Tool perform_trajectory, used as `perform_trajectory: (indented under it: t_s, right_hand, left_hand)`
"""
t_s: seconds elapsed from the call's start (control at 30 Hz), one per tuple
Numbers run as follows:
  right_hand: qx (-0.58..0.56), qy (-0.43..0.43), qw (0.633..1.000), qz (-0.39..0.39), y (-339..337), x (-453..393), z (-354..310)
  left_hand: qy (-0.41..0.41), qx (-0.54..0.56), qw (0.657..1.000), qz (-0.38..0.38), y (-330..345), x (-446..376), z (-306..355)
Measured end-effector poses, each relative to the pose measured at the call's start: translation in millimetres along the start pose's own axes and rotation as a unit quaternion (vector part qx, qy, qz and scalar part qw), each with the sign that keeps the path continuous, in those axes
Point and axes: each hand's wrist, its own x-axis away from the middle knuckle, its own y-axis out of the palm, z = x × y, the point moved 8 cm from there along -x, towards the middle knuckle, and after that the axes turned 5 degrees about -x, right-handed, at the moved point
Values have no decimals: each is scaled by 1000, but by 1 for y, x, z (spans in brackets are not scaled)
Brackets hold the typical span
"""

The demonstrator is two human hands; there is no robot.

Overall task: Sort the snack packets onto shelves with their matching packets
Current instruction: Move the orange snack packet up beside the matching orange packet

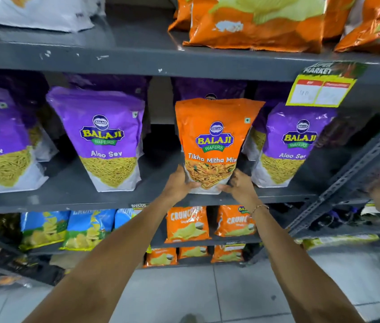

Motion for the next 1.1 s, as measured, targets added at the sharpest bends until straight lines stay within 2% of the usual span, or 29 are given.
perform_trajectory:
  t_s: [0.1, 0.23, 0.37, 0.57, 0.73, 0.93, 1.1]
  right_hand:
    - [25, -13, 999, 16, 8, 16, -3]
    - [-14, -25, 1000, 5, 34, 44, -10]
    - [-25, -53, 998, 28, 65, 80, -45]
    - [-46, -133, 990, 23, 128, 147, -144]
    - [-94, -195, 976, 27, 176, 184, -242]
    - [-120, -264, 956, 35, 207, 196, -353]
    - [-142, -317, 937, 31, 229, 186, -443]
  left_hand:
    - [19, 16, 1000, 12, -5, 16, -9]
    - [36, 14, 999, 33, -24, 43, -23]
    - [77, -5, 995, 62, -68, 81, -31]
    - [128, 5, 987, 95, -179, 162, -42]
    - [165, -16, 979, 115, -282, 218, -24]
    - [206, -56, 966, 147, -395, 255, 12]
    - [223, -8, 962, 158, -483, 263, 41]
